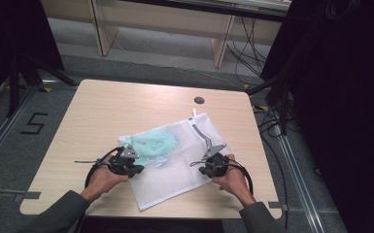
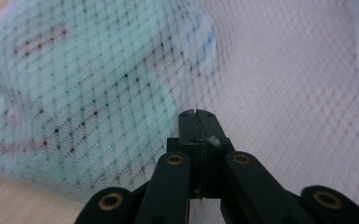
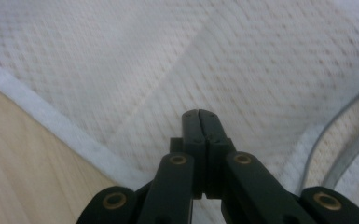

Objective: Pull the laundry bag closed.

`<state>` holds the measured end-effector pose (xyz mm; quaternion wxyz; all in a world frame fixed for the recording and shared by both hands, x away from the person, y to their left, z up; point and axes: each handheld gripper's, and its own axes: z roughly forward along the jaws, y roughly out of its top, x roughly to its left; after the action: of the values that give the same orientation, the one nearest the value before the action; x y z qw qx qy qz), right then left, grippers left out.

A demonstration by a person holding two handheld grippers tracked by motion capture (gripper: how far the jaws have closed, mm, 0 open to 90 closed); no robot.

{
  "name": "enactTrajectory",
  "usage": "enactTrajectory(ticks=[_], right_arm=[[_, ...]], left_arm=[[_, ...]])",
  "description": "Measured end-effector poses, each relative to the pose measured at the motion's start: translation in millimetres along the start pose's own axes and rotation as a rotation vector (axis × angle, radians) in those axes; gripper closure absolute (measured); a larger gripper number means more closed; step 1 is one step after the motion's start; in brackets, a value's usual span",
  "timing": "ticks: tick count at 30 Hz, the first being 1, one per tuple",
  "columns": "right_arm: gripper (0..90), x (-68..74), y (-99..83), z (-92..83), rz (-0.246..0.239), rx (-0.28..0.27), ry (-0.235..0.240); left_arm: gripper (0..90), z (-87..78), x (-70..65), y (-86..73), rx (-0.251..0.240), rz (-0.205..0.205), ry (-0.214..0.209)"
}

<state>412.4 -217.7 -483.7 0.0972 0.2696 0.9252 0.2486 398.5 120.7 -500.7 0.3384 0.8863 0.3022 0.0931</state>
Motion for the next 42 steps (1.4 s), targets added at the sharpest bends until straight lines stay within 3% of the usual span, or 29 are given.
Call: enactTrajectory(ticks=[3,4,6,10,13,14,15,17,22,30,34,36,39,40,42], right_arm=[[90.0,2.0,-2.4,2.6,-0.035,0.045,0.009],[90.0,2.9,-1.7,3.3,-0.039,0.042,0.013],[90.0,7.8,0.2,4.2,-0.039,0.048,0.017],[90.0,20.3,5.7,7.2,-0.1,0.04,0.032],[90.0,30.8,10.1,9.5,-0.102,0.041,0.058],[90.0,33.0,11.9,10.5,-0.128,0.037,0.059],[90.0,35.7,13.2,11.1,-0.129,0.038,0.064],[90.0,40.5,15.0,12.0,-0.134,0.041,0.074],[90.0,52.6,19.4,15.2,-0.177,0.028,0.098],[90.0,68.3,24.4,18.1,-0.197,0.027,0.13],[90.0,73.8,26.1,18.8,-0.219,0.023,0.135],[90.0,74.0,27.0,18.1,-0.228,0.018,0.149],[90.0,65.7,25.3,7.5,-0.212,-0.02,0.142],[90.0,65.7,25.3,7.5,-0.212,-0.02,0.142],[89.0,58.2,20.5,-4.2,-0.191,-0.043,0.106]], left_arm=[[89.8,2.0,10.2,-0.6,0.016,-0.027,0.028],[89.8,2.1,13.6,-0.8,0.026,-0.009,0.034],[89.8,1.4,17.9,-1.2,0.033,-0.017,0.045],[89.8,-2.3,29.1,-3.2,0.047,-0.026,0.064],[89.8,-6.5,36.9,-6.7,0.062,-0.04,0.078],[89.8,-8.4,39.3,-7.8,0.067,-0.037,0.083],[89.8,-8.2,40.8,-9.6,0.051,-0.051,0.09],[89.8,-13.3,45.0,-10.4,0.09,-0.042,0.07],[89.8,-15.6,52.1,-15.2,0.073,-0.062,0.091],[89.7,-21.2,61.8,-20.3,0.081,-0.077,0.107],[89.7,-21.2,59.3,-19.8,0.084,-0.055,0.134],[89.7,-23.8,56.1,-14.9,0.068,-0.048,0.13],[88.5,-26.5,47.2,-9.9,-0.02,-0.065,0.108],[86.9,-26.5,47.2,-9.9,-0.02,-0.065,0.108],[85.7,-27.5,38.7,-5.7,-0.055,-0.064,0.077]])
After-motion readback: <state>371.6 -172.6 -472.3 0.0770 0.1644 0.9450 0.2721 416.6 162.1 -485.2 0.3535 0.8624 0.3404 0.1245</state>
